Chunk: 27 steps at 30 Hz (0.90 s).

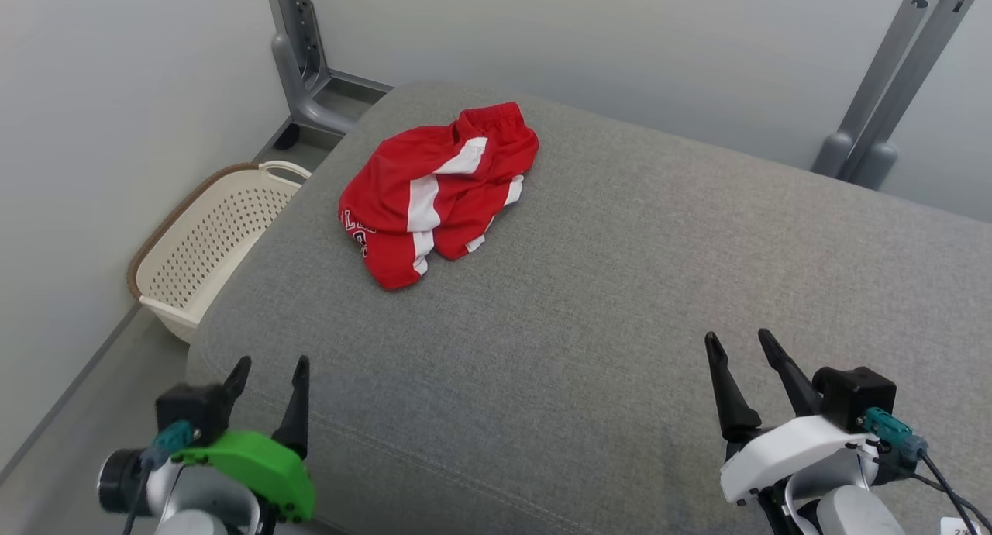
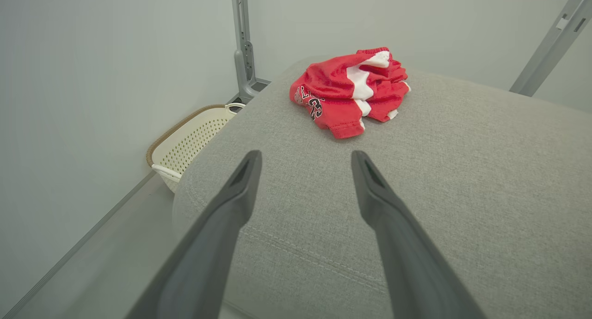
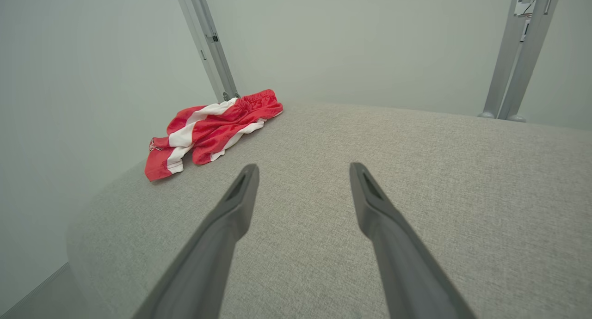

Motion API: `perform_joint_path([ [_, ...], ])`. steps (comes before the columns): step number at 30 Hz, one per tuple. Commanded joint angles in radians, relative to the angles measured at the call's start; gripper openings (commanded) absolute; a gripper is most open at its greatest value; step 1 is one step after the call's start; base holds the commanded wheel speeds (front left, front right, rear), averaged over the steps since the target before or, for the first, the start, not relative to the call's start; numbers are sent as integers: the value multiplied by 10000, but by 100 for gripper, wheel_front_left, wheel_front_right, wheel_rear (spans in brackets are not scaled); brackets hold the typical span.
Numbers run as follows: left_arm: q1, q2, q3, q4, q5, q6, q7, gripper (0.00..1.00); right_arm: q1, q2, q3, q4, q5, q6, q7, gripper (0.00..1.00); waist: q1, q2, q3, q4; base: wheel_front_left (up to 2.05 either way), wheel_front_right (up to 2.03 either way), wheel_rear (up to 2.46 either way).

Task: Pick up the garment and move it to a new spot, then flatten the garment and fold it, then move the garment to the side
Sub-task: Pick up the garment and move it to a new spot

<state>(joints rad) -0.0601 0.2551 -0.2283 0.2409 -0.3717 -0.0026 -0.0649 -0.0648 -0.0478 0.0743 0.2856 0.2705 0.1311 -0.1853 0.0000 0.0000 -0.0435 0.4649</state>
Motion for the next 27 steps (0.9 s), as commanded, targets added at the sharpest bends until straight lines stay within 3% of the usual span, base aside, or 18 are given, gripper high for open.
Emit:
perform_joint_path([
  [1,-872,-152,-163,401,-186,-234,492,100,-149,-51,-124,-382,-289,-7,193,100,0,0,508,-128,0,0,0],
  [5,-2107,-362,-278,1246,-423,-489,1236,100,-305,-45,-30,-1053,-885,-7,804,100,0,0,1098,-243,0,0,0],
  [12,-4968,-742,-302,3440,-834,-720,2246,100,-710,-51,224,-3364,-1661,-7,2077,100,0,0,2729,-857,0,0,0],
  [19,-7027,-1042,-246,5139,-1023,-804,2407,100,-798,-54,354,-4970,-2343,-7,3016,100,0,0,3997,-1318,0,0,0],
  [27,-8589,-829,-449,6659,-748,-666,2669,100,-554,-84,502,-5860,-2655,-6,3578,100,0,0,4861,-1722,0,0,0],
])
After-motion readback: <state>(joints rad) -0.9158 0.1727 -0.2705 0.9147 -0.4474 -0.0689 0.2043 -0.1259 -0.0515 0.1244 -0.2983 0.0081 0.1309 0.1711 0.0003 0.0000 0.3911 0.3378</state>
